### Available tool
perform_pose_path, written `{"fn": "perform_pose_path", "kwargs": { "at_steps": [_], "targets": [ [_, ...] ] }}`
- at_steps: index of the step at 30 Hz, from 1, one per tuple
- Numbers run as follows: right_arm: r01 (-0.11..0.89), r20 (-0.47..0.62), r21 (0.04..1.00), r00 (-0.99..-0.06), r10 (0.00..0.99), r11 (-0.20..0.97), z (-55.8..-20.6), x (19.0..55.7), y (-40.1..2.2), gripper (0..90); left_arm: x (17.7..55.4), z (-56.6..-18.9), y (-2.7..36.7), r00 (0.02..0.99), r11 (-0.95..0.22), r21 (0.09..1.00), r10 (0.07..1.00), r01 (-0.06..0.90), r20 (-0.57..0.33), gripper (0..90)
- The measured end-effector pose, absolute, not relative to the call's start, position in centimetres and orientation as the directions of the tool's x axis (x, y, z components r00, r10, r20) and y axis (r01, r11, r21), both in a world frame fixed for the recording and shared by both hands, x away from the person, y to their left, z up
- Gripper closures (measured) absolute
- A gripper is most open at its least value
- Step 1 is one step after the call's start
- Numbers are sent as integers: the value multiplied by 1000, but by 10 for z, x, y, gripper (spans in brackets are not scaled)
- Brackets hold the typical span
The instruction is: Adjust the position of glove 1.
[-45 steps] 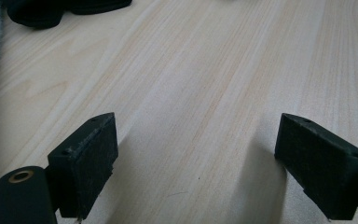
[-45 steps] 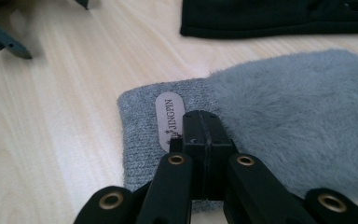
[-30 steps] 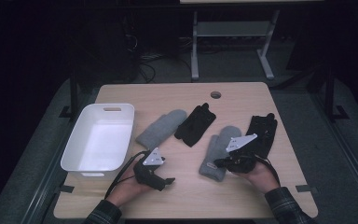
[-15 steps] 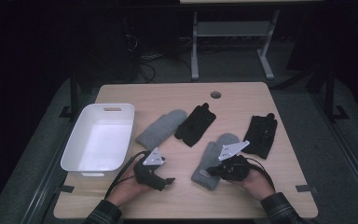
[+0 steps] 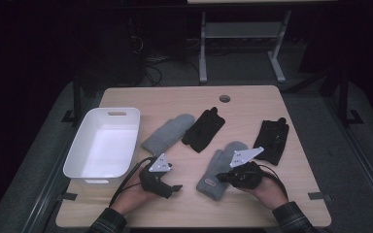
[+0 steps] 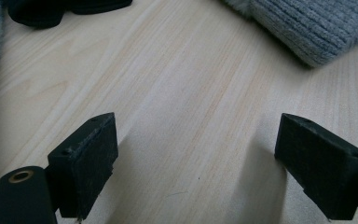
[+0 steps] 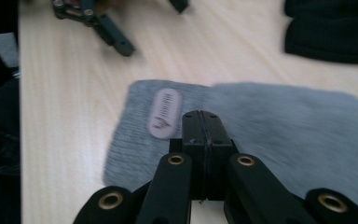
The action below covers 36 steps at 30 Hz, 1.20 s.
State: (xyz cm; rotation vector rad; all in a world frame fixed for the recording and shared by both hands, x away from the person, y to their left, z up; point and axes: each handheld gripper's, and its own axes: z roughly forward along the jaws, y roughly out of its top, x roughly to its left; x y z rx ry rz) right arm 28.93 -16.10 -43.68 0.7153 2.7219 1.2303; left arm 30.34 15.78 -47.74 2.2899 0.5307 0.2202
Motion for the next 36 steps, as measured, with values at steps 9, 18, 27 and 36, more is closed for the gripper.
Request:
{"fn": "perform_pose_path", "kwargs": {
  "at_steps": [9,18,27,36],
  "targets": [
    [421,76,746,-823,563,515,-430,317,-196,900,303,-477,158,898,-625,717,440,309,-4,122],
    [477,56,741,-745,665,472,-436,380,-215,900,303,-477,158,898,-626,715,441,312,-6,122],
    [515,62,683,-748,660,519,-454,386,-212,900,303,-477,158,898,-626,715,441,311,-5,122],
    [516,63,666,-759,648,539,-452,358,-217,900,303,-477,158,898,-625,716,440,311,-5,122]
  ]
}}
